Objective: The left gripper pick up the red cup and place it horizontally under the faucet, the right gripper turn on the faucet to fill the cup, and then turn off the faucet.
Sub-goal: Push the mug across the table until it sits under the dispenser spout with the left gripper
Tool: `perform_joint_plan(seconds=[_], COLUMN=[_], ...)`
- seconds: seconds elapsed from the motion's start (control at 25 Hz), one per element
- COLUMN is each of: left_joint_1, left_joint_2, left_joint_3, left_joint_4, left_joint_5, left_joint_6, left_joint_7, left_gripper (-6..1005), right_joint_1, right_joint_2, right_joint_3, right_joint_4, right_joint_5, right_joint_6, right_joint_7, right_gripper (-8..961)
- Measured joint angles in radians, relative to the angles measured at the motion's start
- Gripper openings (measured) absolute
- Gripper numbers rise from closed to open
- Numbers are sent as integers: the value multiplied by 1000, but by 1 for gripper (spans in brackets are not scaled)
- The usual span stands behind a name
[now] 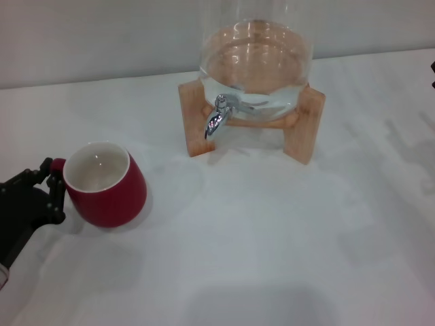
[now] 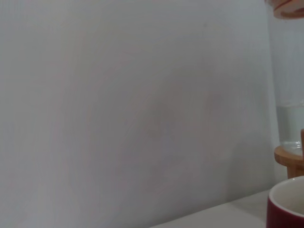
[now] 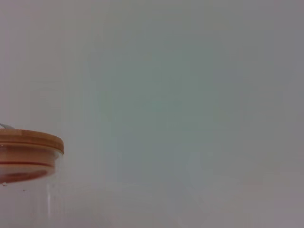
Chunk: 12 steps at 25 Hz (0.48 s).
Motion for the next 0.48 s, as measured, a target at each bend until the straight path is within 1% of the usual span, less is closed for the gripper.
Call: perform_joint_plan(seconds=[0.2, 0.48], left_joint_1=[-43, -93], left_joint_2=[2, 3], left_joint_3=[2, 9], left_joint_4=[-14, -16], left_joint_5=[3, 18], left_joint_6=[-9, -53], left_joint_7=[-23, -31], left_gripper=[119, 119], right_joint_1=[3, 4], right_joint_2=[0, 0], right_joint_3=[-2, -2], right_joint_4=[-1, -4], right_joint_5=[0, 0], right_joint_6=[-7, -12], right_joint_7=[1, 2], right_gripper=[792, 792])
